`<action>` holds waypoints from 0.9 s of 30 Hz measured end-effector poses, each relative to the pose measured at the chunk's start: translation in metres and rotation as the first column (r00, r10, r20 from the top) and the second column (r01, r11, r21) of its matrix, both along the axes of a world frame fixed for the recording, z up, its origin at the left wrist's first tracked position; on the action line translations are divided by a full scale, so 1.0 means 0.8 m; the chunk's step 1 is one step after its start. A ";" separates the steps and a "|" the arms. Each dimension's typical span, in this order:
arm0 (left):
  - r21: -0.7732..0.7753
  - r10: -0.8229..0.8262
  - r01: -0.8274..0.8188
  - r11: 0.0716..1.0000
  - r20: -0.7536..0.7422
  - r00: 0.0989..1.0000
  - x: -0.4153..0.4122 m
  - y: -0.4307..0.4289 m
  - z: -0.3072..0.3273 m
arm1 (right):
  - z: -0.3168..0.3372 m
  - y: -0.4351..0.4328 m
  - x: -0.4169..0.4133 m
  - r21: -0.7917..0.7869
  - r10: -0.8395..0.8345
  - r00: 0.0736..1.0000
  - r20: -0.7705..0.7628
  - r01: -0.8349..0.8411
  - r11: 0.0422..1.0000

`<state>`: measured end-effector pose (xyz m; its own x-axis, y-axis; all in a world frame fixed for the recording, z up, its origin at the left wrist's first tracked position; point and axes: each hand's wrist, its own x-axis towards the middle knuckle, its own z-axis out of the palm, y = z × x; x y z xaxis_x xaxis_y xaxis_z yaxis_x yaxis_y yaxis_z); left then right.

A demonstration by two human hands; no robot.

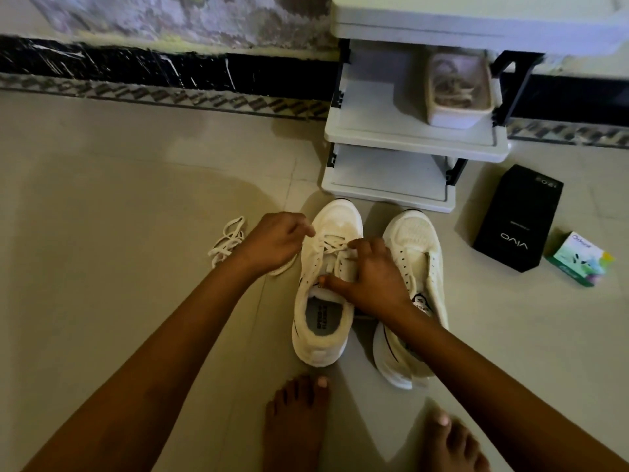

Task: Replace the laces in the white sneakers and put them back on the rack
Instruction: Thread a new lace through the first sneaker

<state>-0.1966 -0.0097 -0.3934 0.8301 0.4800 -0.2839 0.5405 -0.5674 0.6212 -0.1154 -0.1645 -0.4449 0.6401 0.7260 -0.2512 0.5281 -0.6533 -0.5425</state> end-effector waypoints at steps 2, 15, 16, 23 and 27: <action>-0.008 -0.088 0.089 0.996 0.021 0.996 -0.001 -0.004 -0.004 | 0.003 0.000 -0.005 0.050 -0.040 0.998 -0.041 0.042 0.998; 0.087 0.014 -0.020 0.996 0.069 0.998 0.004 -0.046 -0.032 | 0.010 -0.001 0.013 0.057 -0.257 0.853 -0.454 0.315 0.947; 0.104 0.032 -0.039 0.994 0.068 0.997 0.004 -0.049 -0.033 | 0.010 -0.001 0.014 0.054 -0.259 0.843 -0.471 0.321 0.946; 0.204 -0.013 0.006 0.979 0.030 0.999 0.008 -0.056 -0.037 | 0.006 -0.003 0.014 0.072 -0.245 0.849 -0.468 0.313 0.947; 0.256 -0.047 0.046 0.966 -0.003 0.999 0.010 -0.056 -0.036 | 0.003 -0.004 0.010 0.110 -0.229 0.865 -0.446 0.307 0.945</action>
